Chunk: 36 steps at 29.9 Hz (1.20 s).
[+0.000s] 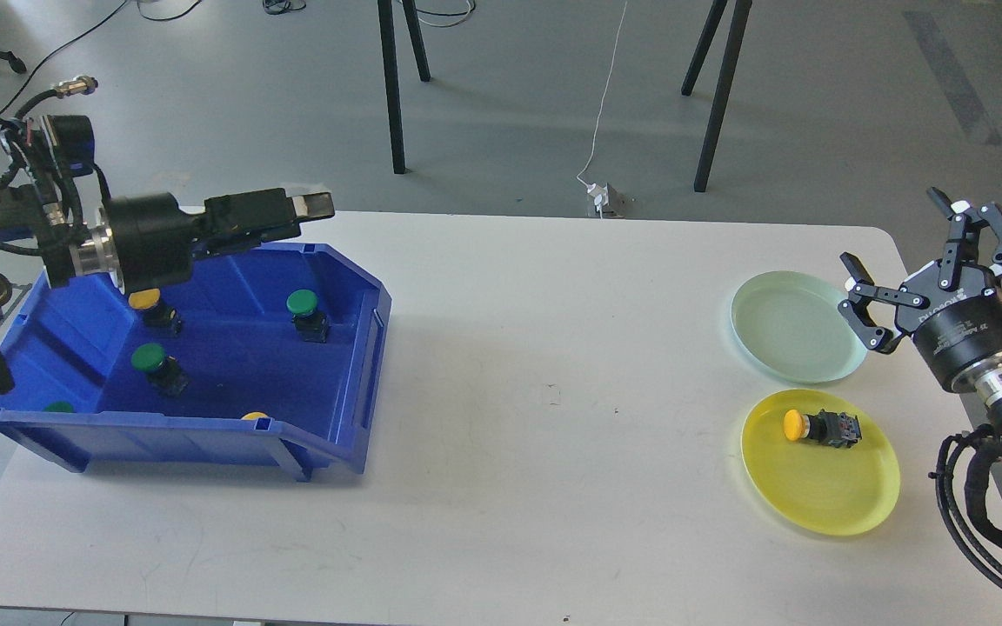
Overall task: Pass button and place on color plate
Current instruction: 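Lower the left gripper into the bin and grasp a green button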
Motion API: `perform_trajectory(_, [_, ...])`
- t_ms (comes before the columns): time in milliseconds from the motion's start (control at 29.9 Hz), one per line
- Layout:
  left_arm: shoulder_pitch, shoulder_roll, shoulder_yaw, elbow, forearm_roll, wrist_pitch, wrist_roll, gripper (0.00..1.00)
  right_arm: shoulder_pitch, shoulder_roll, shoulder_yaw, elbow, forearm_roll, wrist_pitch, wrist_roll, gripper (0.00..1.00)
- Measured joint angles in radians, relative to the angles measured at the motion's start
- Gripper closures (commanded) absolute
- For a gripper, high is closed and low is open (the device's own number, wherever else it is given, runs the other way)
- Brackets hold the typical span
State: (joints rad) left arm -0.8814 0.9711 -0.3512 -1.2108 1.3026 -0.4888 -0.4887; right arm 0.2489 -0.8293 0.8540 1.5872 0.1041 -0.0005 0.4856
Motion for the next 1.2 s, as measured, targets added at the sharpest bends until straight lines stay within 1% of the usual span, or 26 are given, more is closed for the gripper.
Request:
perform_trajectory(67, [0.000,0.037,0.001,0.007,0.152,0.000,0.000,0.03,0.024,0.041,-0.003,-0.004,-0.002,-0.004,-0.010,0.03])
perform_trajectory(167, [0.009,0.060,0.004,0.036,0.330,0.000,0.000,0.04,0.035,0.097,-0.010,-0.013,-0.003,-0.007,-0.019,0.03])
perform_trajectory(301, [0.014,0.039,0.035,0.135,0.469,0.000,0.000,0.04,0.032,0.130,-0.015,-0.018,-0.004,-0.007,-0.021,0.03])
perform_trajectory(601, [0.015,-0.101,0.186,0.400,0.500,0.000,0.000,0.04,0.027,0.132,-0.011,-0.020,-0.004,-0.004,-0.021,0.03])
perform_trajectory(701, [0.014,-0.138,0.216,0.466,0.500,0.000,0.000,0.04,0.024,0.132,-0.011,-0.020,-0.004,-0.004,-0.020,0.03])
perform_trajectory(1035, [0.014,-0.211,0.227,0.571,0.498,0.002,0.000,0.04,0.011,0.132,-0.016,-0.018,-0.003,-0.005,-0.016,0.03])
perform_trajectory(1102, [0.014,-0.222,0.228,0.585,0.498,0.007,0.000,0.05,0.005,0.133,-0.016,-0.018,-0.003,-0.005,-0.016,0.03])
perform_trajectory(1202, [0.015,-0.239,0.228,0.597,0.497,0.012,0.000,0.11,0.000,0.133,-0.016,-0.018,-0.003,-0.003,-0.016,0.03])
